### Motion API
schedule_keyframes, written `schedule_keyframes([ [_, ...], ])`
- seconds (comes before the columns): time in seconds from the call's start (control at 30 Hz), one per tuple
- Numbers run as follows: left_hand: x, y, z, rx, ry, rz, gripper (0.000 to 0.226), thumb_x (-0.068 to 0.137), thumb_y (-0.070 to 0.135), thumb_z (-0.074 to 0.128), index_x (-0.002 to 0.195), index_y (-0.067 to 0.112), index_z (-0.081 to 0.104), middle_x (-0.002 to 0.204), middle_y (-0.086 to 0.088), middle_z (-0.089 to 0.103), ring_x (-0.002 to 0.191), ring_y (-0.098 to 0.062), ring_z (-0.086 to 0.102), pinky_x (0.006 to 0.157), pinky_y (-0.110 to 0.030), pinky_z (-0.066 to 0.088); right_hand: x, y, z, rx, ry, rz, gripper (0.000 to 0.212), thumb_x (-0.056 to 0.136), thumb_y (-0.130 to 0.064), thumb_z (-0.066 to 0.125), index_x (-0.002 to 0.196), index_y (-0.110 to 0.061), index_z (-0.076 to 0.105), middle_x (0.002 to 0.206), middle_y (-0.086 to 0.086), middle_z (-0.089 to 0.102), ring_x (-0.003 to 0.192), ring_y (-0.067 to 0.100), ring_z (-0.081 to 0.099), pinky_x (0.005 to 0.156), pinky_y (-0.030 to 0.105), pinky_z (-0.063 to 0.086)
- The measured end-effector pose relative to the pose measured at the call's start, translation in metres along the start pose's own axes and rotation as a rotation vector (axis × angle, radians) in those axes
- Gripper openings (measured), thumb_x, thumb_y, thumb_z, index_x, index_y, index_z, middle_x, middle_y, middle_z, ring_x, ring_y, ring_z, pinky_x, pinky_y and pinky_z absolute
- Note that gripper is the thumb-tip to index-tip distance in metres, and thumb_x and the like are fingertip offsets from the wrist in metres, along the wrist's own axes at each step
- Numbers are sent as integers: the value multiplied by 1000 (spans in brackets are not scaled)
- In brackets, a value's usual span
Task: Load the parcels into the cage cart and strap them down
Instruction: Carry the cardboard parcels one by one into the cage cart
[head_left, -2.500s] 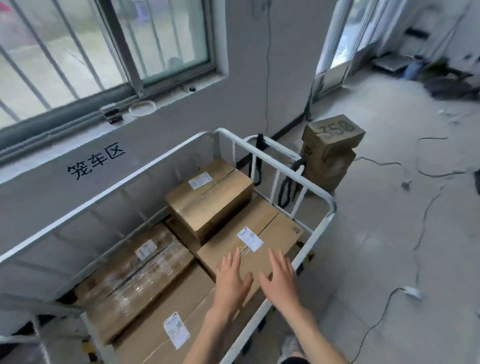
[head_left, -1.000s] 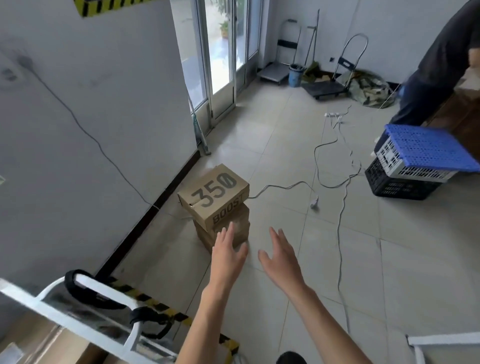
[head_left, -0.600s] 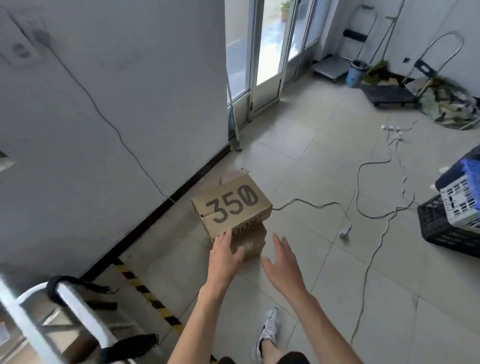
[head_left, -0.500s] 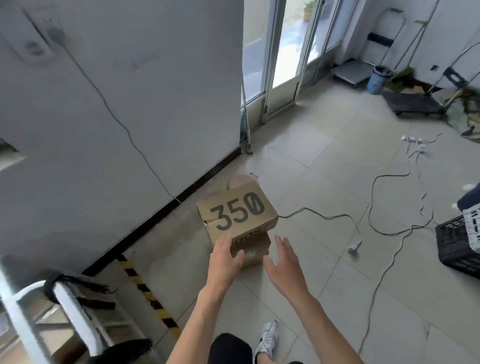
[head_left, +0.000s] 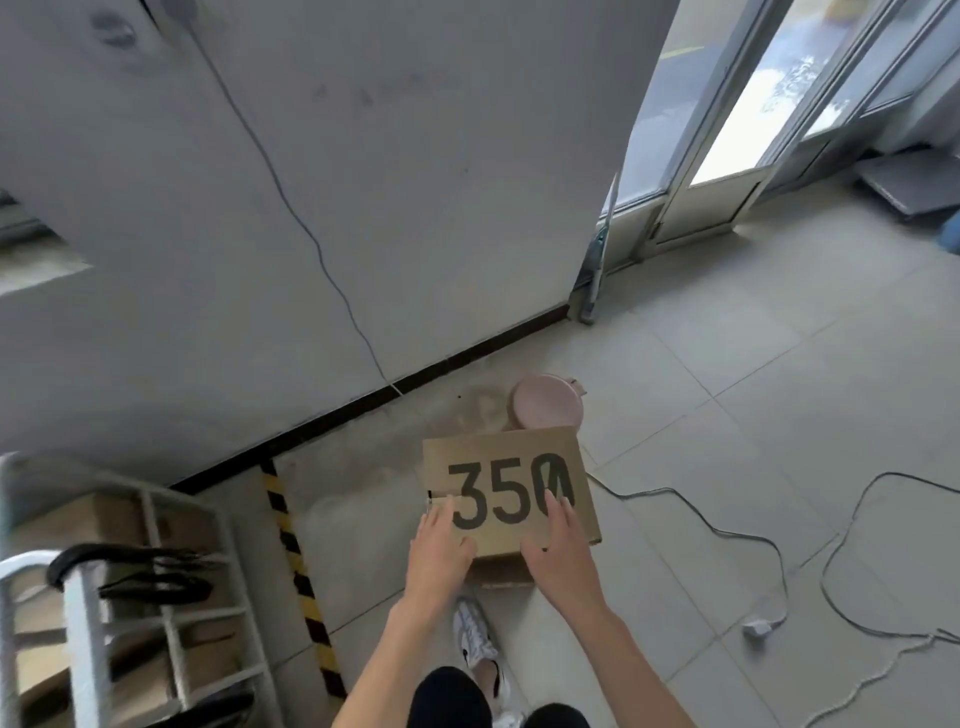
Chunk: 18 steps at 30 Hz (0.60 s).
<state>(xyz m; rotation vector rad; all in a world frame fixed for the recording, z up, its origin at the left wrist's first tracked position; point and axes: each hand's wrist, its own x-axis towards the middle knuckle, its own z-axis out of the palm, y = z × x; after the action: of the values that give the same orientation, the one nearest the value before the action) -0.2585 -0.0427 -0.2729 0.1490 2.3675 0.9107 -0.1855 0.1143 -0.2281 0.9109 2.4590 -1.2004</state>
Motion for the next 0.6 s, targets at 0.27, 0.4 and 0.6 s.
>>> schedule_keyframes([
  [0.27,76,13,31,-33,-41,-143,68,97,27,59,158,23,29,160,-4,36,149,-23,27,121,-46,29,88,28,-14,-25,-61,69,73,96,-32,54,159,-19,18,165,6,20,152,23,14,123,41,21],
  [0.4,100,-5,49,-35,-5,-255,57,96,27,62,148,28,41,152,2,44,145,-23,34,117,-45,36,128,71,-10,-19,-140,145,73,96,-37,56,158,-21,22,164,7,22,151,26,19,121,44,26],
  [0.6,114,-48,70,-136,84,-498,63,89,30,69,144,17,40,140,-8,51,133,-32,43,107,-54,43,180,141,-7,-76,-189,252,71,87,-14,61,152,-13,32,145,15,43,134,37,40,107,47,39],
])
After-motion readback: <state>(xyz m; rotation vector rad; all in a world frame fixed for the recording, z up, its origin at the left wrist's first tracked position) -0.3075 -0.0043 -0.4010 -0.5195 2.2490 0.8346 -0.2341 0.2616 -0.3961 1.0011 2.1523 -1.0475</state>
